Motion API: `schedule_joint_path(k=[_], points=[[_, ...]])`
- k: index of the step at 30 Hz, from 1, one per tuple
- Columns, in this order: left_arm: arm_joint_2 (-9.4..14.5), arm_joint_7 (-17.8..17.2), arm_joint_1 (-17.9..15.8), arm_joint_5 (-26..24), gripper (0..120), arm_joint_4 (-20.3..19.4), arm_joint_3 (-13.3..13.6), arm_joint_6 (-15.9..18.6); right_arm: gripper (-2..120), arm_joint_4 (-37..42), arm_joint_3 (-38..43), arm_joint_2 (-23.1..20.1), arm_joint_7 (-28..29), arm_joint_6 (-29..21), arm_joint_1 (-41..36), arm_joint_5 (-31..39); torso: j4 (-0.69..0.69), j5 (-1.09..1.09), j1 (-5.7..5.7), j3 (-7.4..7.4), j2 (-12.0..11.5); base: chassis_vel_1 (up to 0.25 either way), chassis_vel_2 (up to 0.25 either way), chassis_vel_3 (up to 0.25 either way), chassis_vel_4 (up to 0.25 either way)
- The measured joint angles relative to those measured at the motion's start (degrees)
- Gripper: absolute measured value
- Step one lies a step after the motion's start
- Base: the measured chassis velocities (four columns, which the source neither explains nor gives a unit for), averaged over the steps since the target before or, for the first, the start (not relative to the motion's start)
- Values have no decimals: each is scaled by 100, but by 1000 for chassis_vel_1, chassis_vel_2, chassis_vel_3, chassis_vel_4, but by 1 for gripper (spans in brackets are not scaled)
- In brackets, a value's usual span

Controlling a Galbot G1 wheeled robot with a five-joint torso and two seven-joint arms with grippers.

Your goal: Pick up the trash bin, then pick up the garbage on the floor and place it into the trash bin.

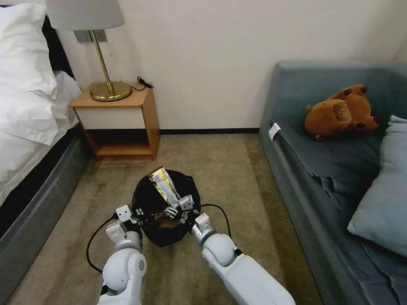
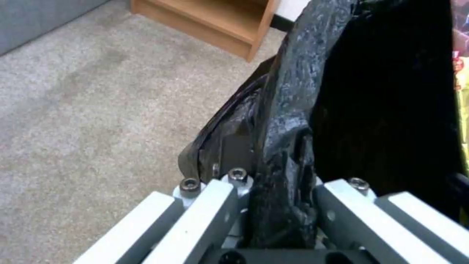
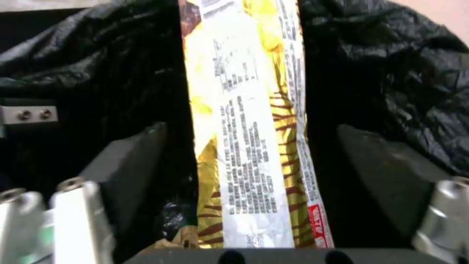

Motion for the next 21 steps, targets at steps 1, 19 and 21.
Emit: schedule_joint_path(k=[1,19,21], points=[[0,-10,-4,2,1,4,1,5,98,34,-1,-7,-3,-10,-12,-9,0,0,0,0,0,0,0,0,0],[2,-115,-25,-62,1,112,-74,42,100,1283,627,-185,154,-128,-179,148,0,0,0,0,0,0,0,0,0],[15,-115,-25,-93,1,96,-81,48,100,1408,738,-193,180,-138,-218,150,0,0,0,0,0,0,0,0,0]])
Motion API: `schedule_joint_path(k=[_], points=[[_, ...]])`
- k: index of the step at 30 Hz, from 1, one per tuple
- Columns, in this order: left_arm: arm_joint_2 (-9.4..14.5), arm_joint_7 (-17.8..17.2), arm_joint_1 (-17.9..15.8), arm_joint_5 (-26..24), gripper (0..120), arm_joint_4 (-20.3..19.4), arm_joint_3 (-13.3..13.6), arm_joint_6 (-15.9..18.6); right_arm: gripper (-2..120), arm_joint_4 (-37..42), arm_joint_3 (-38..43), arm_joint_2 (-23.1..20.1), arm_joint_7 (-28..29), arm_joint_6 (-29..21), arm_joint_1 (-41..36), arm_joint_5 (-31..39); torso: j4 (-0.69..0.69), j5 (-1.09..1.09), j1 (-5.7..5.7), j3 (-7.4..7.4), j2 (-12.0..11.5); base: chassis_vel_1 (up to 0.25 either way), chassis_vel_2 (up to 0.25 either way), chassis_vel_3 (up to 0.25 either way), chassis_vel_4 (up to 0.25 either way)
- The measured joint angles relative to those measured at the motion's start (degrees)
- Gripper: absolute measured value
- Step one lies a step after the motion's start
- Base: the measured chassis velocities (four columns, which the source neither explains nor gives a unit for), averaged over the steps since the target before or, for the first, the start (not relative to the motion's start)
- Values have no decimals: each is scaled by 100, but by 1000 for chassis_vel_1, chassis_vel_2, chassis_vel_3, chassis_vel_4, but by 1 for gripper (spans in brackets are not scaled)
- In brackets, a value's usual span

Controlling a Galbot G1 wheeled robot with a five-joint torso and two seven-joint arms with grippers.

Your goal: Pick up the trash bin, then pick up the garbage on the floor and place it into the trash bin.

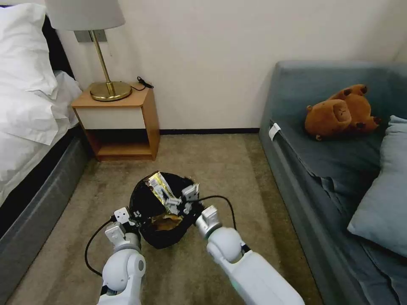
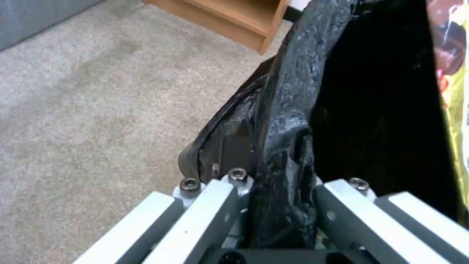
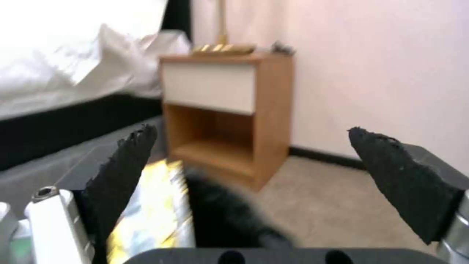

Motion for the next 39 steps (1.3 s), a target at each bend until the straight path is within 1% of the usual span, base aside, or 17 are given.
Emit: schedule_joint_path(k=[2,4,6,7,9,11,12,13,16,23,25,28,31,35,37,38,39], points=[[61,5,3,-86,1,-47,-34,6,100,300,352,12,72,-3,-152,-78,0,0,0,0,0,0,0,0,0],[86,8,12,-118,1,-59,-46,7,100,388,477,31,130,-14,-209,-149,0,0,0,0,0,0,0,0,0],[142,20,47,-215,1,-84,-58,10,100,666,888,117,316,-131,-437,-361,0,0,0,0,0,0,0,0,0],[142,20,47,-215,1,-84,-58,10,100,666,888,117,316,-131,-437,-361,0,0,0,0,0,0,0,0,0],[180,48,95,-293,1,-121,-80,13,100,888,1266,172,462,-289,-693,-427,0,0,0,0,0,0,0,0,0],[195,65,114,-321,1,-135,-93,15,100,947,1420,191,505,-317,-804,-456,0,0,0,0,0,0,0,0,0],[225,77,138,-374,1,-151,-103,16,100,1004,1631,223,541,-323,-989,-516,0,0,0,0,0,0,0,0,0],[225,77,138,-374,1,-151,-103,16,100,1004,1631,223,541,-323,-989,-516,0,0,0,0,0,0,0,0,0],[313,85,148,-552,1,-160,-107,17,100,1071,1990,348,550,-324,-1496,-576,-1,0,0,0,0,0,0,0,0],[349,87,96,-686,1,-129,-94,17,100,952,2181,522,476,-291,-1823,-606,0,0,0,0,0,0,0,0,0],[352,93,103,-708,1,-127,-84,17,100,836,2219,566,404,-182,-1836,-615,0,0,0,0,0,0,0,0,0],[381,101,157,-733,1,-132,-90,8,100,489,2252,625,270,295,-1781,-616,0,0,0,0,0,0,0,0,0],[389,102,185,-755,1,-167,-115,-7,100,404,2252,625,181,442,-1770,-605,0,0,0,0,0,0,0,0,0],[382,102,206,-776,1,-177,-126,-21,100,429,2213,622,143,449,-1796,-569,0,0,0,0,0,0,0,0,0],[361,27,204,-831,1,-178,-136,-24,100,439,2197,615,136,462,-1798,-566,0,0,0,0,0,0,0,0,0],[348,-118,178,-943,1,-193,-145,17,100,439,2197,594,136,467,-1805,-561,1,0,0,0,0,0,0,0,0],[348,-118,178,-943,1,-193,-145,17,100,439,2197,594,136,467,-1805,-561,1,0,0,0,0,0,0,0,0]])
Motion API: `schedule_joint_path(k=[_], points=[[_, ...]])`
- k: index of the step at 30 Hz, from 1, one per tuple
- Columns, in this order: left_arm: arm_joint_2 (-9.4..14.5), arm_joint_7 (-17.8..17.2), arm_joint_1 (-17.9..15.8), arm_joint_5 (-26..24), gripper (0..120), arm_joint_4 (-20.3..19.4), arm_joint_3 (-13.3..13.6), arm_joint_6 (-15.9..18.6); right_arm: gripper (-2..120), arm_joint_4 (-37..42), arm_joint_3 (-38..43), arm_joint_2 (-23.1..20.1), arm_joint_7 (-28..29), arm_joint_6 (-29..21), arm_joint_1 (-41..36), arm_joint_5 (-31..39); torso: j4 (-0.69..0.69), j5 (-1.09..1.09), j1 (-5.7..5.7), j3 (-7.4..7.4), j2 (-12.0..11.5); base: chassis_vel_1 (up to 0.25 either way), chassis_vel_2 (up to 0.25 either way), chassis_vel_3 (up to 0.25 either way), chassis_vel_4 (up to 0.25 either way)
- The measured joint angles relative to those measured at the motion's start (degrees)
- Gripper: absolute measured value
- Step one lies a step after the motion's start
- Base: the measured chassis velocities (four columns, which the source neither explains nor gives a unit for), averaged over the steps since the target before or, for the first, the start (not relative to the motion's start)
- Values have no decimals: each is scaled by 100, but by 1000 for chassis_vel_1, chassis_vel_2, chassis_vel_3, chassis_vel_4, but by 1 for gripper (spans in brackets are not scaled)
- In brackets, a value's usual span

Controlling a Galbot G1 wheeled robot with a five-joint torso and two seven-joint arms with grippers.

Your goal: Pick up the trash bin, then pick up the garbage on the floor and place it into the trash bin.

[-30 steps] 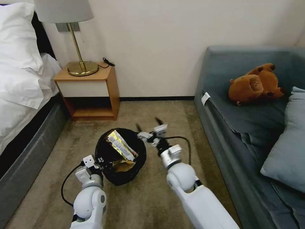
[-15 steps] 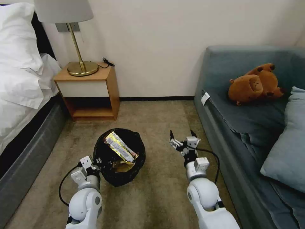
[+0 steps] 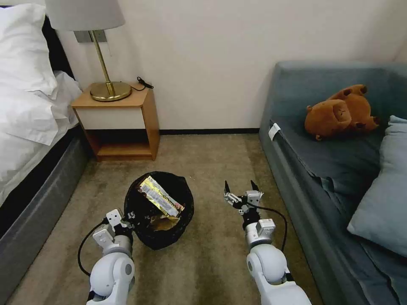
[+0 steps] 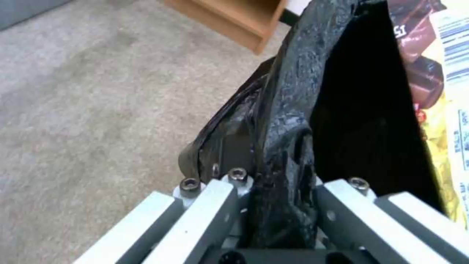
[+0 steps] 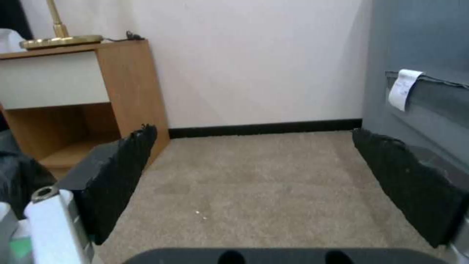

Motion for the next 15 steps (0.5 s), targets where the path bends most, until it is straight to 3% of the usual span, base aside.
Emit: schedule_joint_path(k=[2,3,5,6,8,9,11,12,14,15], points=[[-28,-438,-129,-310,1,-37,-23,145,100,4,17,-56,-13,25,-26,1,0,0,0,0,0,0,0,0,0],[-28,-438,-129,-310,1,-37,-23,145,100,4,17,-56,-13,25,-26,1,0,0,0,0,0,0,0,0,0],[-59,-1053,-391,-765,1,-39,-91,320,100,16,60,-104,-65,76,-65,-7,-1,0,0,0,0,0,0,0,0],[-59,-1053,-391,-765,1,-39,-91,320,100,16,60,-104,-65,76,-65,-7,-1,0,0,0,0,0,0,0,0],[-59,-1849,-720,-1386,1,-53,-158,566,100,16,88,-123,-94,136,-114,-16,0,0,0,0,0,0,0,0,0],[-59,-1849,-720,-1386,1,-53,-158,566,100,16,88,-123,-94,136,-114,-16,0,0,0,0,0,0,0,0,0],[-56,-2423,-1048,-1802,1,-16,-224,716,100,2,97,-124,-117,207,-170,-39,-1,0,0,0,0,0,0,0,0],[-56,-2423,-1048,-1802,1,-16,-224,716,100,2,97,-124,-117,207,-170,-39,-1,0,0,0,0,0,0,0,0],[-20,-2926,-1415,-2201,1,187,-291,750,100,-8,114,-124,-152,287,-247,-66,-1,0,0,0,0,0,0,0,0],[-20,-2926,-1415,-2201,1,187,-291,750,100,-8,114,-124,-152,287,-247,-66,-1,0,0,0,0,0,0,0,0]])
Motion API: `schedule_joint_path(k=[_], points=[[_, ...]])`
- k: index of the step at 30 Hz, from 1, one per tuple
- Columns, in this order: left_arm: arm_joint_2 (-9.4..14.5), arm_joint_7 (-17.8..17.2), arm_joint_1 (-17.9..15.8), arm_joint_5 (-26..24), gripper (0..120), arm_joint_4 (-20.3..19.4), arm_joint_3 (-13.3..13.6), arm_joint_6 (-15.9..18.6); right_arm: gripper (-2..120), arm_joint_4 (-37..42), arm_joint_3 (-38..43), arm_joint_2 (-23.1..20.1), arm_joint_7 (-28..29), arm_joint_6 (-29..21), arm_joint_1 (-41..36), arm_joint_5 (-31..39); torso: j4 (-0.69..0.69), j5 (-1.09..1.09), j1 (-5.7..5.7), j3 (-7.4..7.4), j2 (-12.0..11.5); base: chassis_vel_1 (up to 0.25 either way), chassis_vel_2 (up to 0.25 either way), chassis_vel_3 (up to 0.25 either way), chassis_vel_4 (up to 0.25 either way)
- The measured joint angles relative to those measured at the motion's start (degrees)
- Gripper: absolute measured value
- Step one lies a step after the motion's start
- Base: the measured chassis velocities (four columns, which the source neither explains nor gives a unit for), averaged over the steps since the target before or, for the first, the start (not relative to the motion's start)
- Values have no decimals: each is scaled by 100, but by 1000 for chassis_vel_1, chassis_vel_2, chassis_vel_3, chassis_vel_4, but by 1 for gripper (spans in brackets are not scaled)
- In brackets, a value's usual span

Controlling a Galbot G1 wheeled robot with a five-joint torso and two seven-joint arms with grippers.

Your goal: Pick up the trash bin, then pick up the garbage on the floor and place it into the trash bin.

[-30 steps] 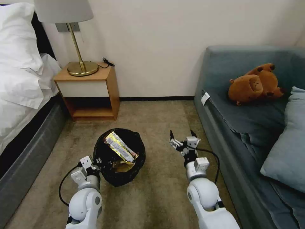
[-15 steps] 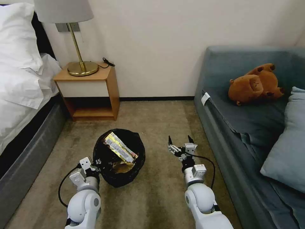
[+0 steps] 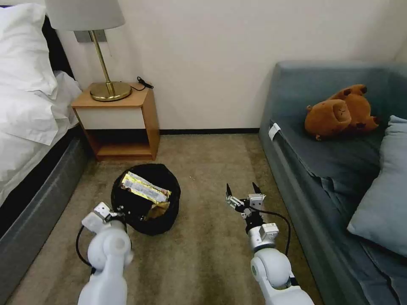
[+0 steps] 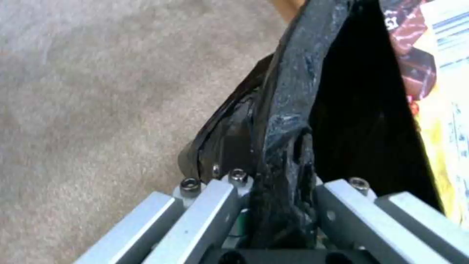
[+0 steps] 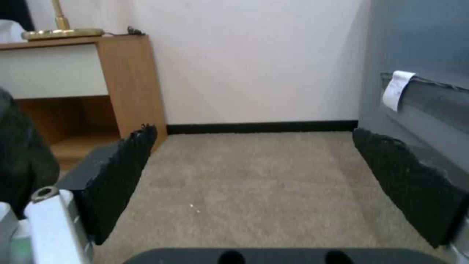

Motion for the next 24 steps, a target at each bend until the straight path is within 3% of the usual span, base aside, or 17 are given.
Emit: schedule_joint_path(k=[5,12,24], points=[[41,-483,-384,-286,1,419,-106,-141,100,29,93,-2,-44,94,-105,-43,-1,0,0,0,0,0,0,0,0],[100,-983,-657,-408,1,1213,-219,-769,100,111,161,-94,-115,208,-304,-72,0,0,0,0,0,0,0,0,0],[128,-1051,-665,-448,1,1348,-245,-951,100,133,118,-76,-194,316,-431,-178,0,1,0,-1,0,0,0,0,0]])
